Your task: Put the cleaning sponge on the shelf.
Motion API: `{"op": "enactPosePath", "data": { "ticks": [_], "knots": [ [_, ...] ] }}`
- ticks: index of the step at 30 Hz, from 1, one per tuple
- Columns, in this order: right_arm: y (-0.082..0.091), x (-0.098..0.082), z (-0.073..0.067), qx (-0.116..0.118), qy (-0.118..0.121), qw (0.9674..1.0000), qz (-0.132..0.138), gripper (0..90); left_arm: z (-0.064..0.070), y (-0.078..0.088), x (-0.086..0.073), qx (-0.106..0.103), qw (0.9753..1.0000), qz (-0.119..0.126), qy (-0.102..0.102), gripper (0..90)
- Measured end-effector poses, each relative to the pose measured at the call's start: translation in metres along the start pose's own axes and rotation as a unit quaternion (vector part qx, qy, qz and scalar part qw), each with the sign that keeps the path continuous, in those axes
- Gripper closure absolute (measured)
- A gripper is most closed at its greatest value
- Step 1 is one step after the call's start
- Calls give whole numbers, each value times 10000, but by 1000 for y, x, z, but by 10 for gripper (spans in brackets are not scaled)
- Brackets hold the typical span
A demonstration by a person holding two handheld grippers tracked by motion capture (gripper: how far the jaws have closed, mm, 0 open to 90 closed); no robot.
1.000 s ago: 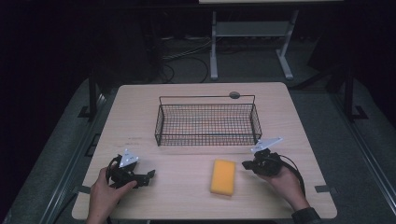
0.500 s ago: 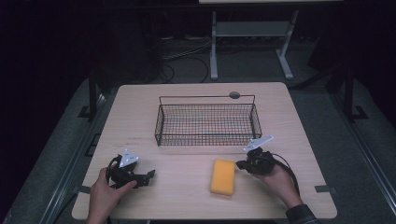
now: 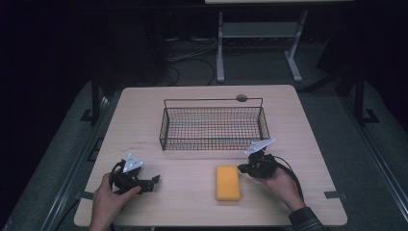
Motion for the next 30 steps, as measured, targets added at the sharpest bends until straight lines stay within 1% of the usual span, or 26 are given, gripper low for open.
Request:
{"op": "enactPosePath", "data": {
  "ticks": [6,13,14,18,19,30],
  "knots": [
    [-5,3,-3,22,1,10000,-25,896,0,0,0,0,10000,0,-1,127],
    [-9,10,-6,29,76,10000,-49,896,0,0,0,-1,10000,1,2,126],
    [-10,11,-7,30,51,10000,-50,896,0,0,0,0,10000,1,0,126],
    [-13,14,-10,42,133,9999,-49,896,0,0,0,0,10000,0,-1,126],
    [-14,15,-11,46,107,9999,-55,896,0,0,0,-1,10000,0,-2,126],
    [-22,24,-20,115,204,9997,-73,896,0,0,0,-1,10000,1,0,126]
  ]
}}
Point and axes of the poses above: each handheld gripper's, and its own axes: y roughly backward along the jaws, x roughly out of its top, z roughly to its right, the point moved 4 cm from there along -y, roughly forward along the jaws, and after that the axes turned 6 degrees about -y, right-handed, at the moved point
